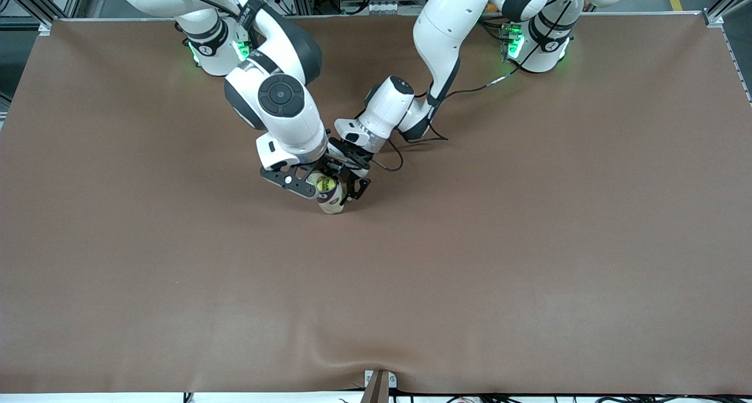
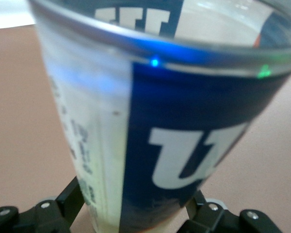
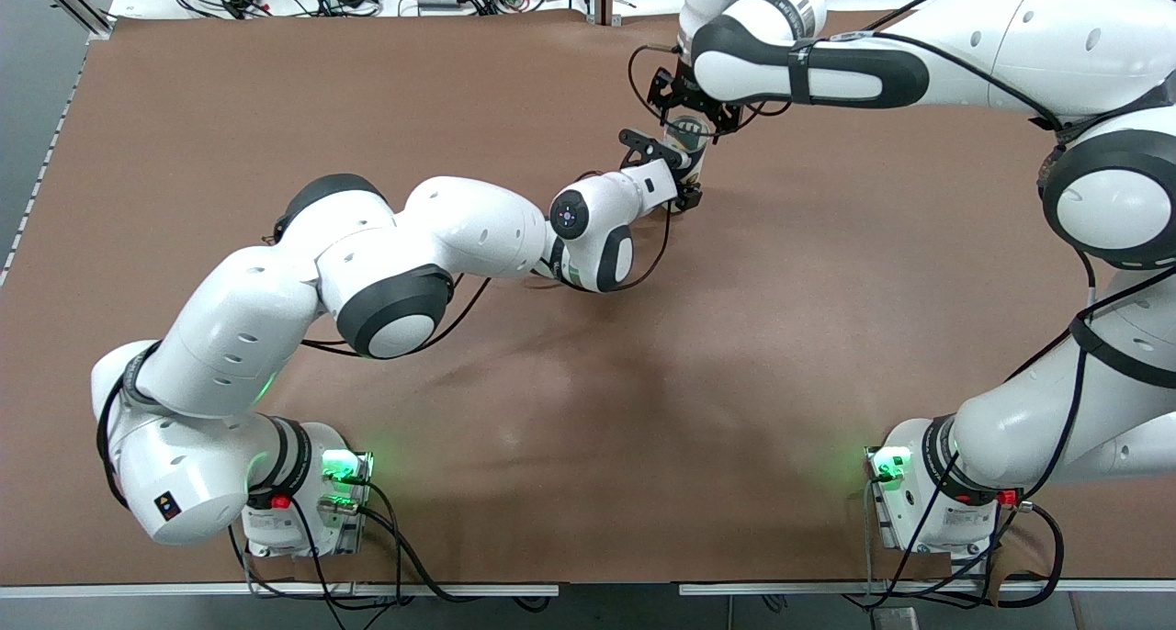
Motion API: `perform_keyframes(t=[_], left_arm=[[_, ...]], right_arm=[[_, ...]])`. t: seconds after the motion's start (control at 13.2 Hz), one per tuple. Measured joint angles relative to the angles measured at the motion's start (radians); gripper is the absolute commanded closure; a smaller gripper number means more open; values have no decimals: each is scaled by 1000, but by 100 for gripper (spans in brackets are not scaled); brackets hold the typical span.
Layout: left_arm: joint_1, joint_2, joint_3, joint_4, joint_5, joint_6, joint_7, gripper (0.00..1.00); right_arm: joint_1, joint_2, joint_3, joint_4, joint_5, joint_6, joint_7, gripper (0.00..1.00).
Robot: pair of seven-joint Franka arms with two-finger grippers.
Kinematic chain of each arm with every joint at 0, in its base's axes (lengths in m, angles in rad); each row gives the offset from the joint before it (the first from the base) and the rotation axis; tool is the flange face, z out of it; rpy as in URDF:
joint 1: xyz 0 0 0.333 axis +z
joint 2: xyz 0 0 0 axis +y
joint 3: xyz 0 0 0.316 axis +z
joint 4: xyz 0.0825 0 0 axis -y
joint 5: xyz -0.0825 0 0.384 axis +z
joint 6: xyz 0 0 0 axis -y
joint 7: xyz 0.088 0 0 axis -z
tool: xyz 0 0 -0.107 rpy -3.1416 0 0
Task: Insert tennis ball vertically with right arm
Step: 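Withdraw the right gripper while the left gripper sets the can down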
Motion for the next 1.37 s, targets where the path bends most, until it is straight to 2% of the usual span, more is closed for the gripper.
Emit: perform_keyframes(t=[0.15,0.3,0.53,0.76,1.06,1.37], left_arm=[[0,0,0,0,0,0,-1,0],[0,0,1,0,-2,0,-1,0],[0,-2,2,1,-5,1,-1,0],[0,-9,2,-3,-8,1,-1,0],[0,-30,2,-42,-9,-1,-1,0],[-1,-59,-3,-100,-9,-1,-1,0]], right_arm=[[-31,-6,0,63,0,-91,-46,0],[-67,-14,1,171,0,-250,-155,0],[-151,-42,2,319,3,-473,-388,0],[-274,-85,2,397,14,-622,-650,0],[-414,-100,2,455,29,-688,-909,0],[-427,-100,7,457,36,-688,-937,0]])
